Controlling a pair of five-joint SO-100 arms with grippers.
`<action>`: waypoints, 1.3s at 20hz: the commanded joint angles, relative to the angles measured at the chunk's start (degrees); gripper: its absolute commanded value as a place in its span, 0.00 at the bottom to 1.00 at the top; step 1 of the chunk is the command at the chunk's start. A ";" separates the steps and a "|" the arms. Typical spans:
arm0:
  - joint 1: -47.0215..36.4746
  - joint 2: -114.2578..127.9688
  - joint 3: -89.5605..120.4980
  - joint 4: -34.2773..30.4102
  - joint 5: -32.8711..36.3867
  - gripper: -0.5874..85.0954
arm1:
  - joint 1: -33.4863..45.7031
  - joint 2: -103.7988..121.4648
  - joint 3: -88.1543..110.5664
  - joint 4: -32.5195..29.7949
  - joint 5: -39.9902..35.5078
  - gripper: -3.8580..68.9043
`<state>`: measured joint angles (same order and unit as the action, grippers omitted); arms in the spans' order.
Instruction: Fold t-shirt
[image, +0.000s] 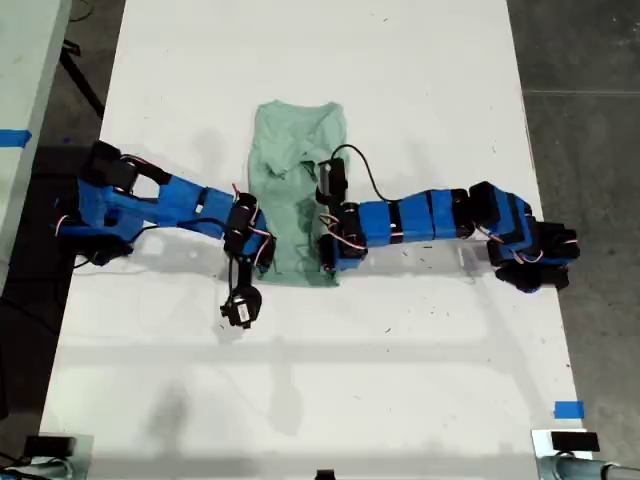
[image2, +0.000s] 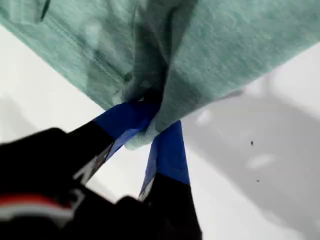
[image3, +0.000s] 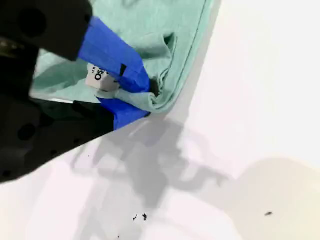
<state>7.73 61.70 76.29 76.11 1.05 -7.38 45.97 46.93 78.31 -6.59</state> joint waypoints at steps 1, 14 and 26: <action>8.17 1.49 -8.61 3.87 -1.41 0.01 | -5.36 7.03 -2.29 3.43 4.48 0.04; 9.49 15.82 -14.24 10.63 -3.60 0.01 | -2.64 17.75 -2.11 -1.49 1.58 0.04; -34.45 22.68 -0.26 9.76 21.09 0.01 | 25.22 16.26 -0.97 -9.93 -18.90 0.04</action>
<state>-24.61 84.38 76.55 87.01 20.57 16.70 61.35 47.20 70.22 -24.17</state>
